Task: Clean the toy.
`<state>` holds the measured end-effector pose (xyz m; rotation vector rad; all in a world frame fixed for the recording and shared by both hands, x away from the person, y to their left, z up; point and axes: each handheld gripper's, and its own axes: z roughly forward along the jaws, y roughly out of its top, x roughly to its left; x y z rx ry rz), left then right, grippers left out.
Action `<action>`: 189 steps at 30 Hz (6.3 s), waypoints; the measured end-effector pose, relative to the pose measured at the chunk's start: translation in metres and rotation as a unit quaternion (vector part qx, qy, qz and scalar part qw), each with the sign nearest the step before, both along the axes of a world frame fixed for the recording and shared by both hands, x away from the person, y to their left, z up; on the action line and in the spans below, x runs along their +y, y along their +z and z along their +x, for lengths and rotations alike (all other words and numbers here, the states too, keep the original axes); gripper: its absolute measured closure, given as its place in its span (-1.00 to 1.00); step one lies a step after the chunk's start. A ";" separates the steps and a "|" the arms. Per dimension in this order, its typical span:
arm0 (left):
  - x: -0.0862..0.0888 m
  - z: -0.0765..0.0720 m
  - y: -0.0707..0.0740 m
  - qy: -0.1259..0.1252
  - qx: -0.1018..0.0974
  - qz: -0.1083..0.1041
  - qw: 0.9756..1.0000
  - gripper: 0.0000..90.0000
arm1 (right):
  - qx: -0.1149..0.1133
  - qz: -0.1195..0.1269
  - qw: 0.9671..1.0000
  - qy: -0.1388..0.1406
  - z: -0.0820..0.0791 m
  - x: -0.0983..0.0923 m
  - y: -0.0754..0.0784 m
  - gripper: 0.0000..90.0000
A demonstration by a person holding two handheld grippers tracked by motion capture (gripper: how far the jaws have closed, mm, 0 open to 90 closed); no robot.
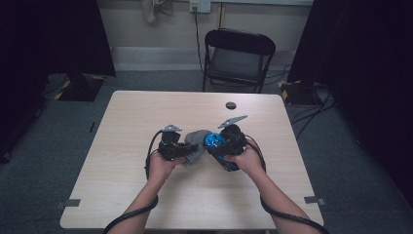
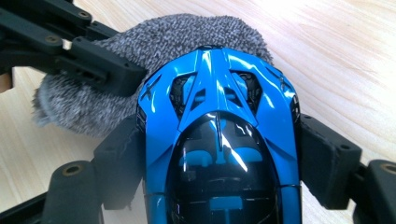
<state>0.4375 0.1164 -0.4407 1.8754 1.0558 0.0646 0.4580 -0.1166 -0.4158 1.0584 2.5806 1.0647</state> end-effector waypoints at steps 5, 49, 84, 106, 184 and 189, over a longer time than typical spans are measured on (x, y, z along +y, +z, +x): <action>-0.006 -0.002 -0.002 -0.010 0.001 0.000 1.000 0.71 | 0.001 -0.001 1.000 -0.004 0.001 -0.002 -0.001 -0.45; -0.040 -0.025 -0.023 -0.061 0.013 -0.003 0.998 0.71 | 0.008 -0.005 1.000 -0.010 0.006 0.001 0.000 -0.45; -0.067 -0.043 -0.036 -0.103 0.020 -0.007 0.994 0.71 | 0.011 -0.002 1.000 -0.013 0.008 0.004 0.004 -0.45; -0.072 -0.054 -0.037 -0.144 0.021 0.016 0.989 0.71 | 0.007 0.005 1.000 -0.024 0.011 -0.002 0.009 -0.46; -0.074 -0.045 -0.029 -0.146 0.021 0.043 0.988 0.71 | 0.012 0.002 1.000 -0.022 0.017 -0.007 0.015 -0.46; -0.065 -0.042 -0.027 -0.135 0.018 0.050 0.989 0.71 | 0.011 -0.002 0.999 -0.033 0.018 -0.017 0.017 -0.46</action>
